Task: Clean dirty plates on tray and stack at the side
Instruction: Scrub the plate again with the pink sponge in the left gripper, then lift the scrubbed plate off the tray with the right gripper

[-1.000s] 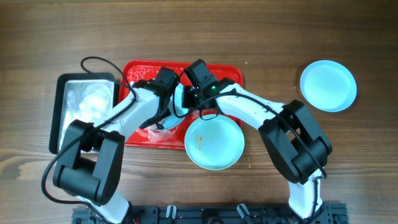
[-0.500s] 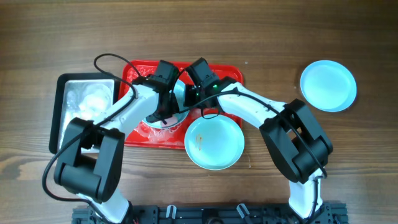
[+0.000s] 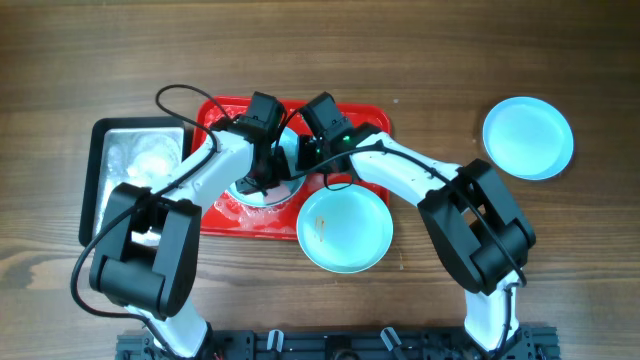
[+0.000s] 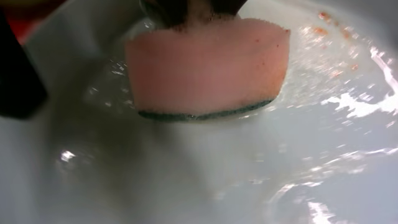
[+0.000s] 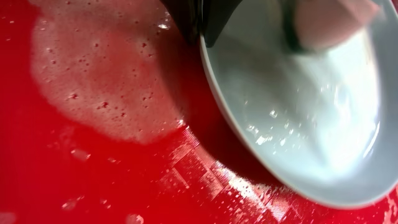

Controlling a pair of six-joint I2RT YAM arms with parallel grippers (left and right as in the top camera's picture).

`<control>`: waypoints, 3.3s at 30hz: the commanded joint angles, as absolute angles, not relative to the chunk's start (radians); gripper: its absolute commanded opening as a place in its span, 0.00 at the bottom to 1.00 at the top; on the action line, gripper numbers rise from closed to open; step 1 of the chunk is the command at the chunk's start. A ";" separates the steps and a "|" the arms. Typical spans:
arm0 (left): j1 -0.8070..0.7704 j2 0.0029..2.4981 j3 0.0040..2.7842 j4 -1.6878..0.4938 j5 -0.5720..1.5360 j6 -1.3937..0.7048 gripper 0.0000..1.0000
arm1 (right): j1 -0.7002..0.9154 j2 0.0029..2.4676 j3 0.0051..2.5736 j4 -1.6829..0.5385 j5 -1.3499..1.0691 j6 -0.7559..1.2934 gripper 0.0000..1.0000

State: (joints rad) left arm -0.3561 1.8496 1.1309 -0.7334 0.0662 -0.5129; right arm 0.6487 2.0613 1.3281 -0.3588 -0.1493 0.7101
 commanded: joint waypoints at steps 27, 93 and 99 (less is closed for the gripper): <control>-0.347 1.895 1.070 -0.678 -0.536 -0.933 0.04 | 0.650 2.074 1.327 -0.333 -0.206 0.701 0.04; -0.191 1.464 0.988 -0.789 -0.123 -0.860 0.04 | 0.855 1.824 1.329 -0.390 1.312 -0.284 0.04; -0.191 1.464 0.988 -0.782 -0.120 -0.860 0.04 | 0.863 1.824 1.329 -0.278 1.313 -0.398 0.05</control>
